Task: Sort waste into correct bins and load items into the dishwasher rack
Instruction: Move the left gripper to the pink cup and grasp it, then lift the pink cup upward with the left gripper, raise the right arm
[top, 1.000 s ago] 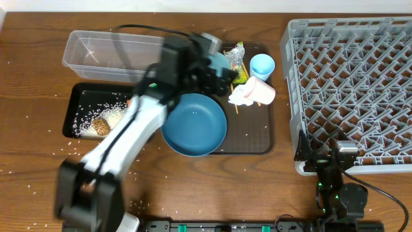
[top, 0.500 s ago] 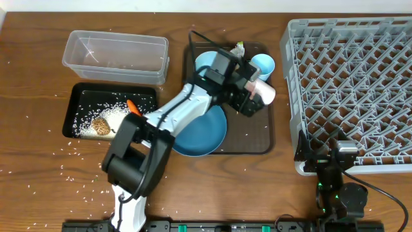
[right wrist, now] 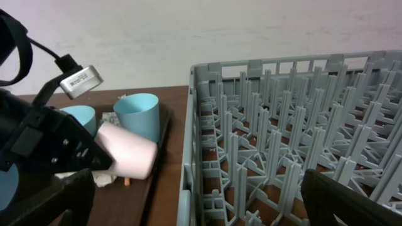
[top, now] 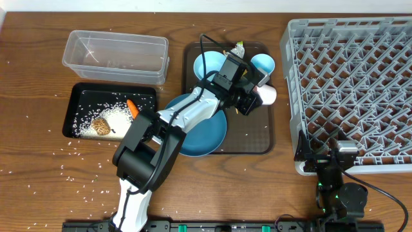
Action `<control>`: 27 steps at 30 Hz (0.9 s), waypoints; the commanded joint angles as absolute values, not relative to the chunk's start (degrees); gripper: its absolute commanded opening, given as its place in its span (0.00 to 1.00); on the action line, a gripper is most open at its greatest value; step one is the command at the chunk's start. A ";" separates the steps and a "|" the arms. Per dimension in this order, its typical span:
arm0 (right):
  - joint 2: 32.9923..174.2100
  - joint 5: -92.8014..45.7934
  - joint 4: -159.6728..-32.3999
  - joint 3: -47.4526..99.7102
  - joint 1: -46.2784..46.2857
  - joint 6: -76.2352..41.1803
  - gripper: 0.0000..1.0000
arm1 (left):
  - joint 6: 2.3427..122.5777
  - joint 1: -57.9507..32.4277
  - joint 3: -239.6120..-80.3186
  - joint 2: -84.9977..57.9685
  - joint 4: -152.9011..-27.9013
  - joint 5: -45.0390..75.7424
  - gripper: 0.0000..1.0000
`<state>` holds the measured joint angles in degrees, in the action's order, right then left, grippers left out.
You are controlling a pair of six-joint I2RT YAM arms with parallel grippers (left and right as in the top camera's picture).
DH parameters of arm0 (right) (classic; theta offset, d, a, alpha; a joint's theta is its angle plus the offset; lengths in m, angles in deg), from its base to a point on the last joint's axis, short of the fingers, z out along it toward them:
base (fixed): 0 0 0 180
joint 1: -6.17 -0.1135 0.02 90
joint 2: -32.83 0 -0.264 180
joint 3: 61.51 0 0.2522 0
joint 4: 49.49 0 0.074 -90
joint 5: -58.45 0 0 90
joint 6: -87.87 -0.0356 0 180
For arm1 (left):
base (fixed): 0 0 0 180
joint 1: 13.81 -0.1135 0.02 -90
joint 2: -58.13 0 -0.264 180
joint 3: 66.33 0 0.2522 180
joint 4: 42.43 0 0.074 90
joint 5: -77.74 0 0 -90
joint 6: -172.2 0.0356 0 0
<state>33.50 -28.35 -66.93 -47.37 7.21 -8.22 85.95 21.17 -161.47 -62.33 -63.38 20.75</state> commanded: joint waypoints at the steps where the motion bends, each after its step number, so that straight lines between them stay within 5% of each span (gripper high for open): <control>1: 33.15 -28.08 -67.15 -47.43 7.60 -8.94 0.99 | 83.10 21.00 -162.85 -62.79 -62.76 21.65 0.10; 20: 33.15 -27.91 -66.28 -47.43 7.60 -11.71 0.99 | 71.32 13.02 -162.85 -51.12 -65.19 47.18 0.06; 27: 33.23 -17.55 -64.42 -45.88 7.62 -14.36 0.99 | 69.79 5.76 -162.83 -49.87 -66.15 60.33 0.06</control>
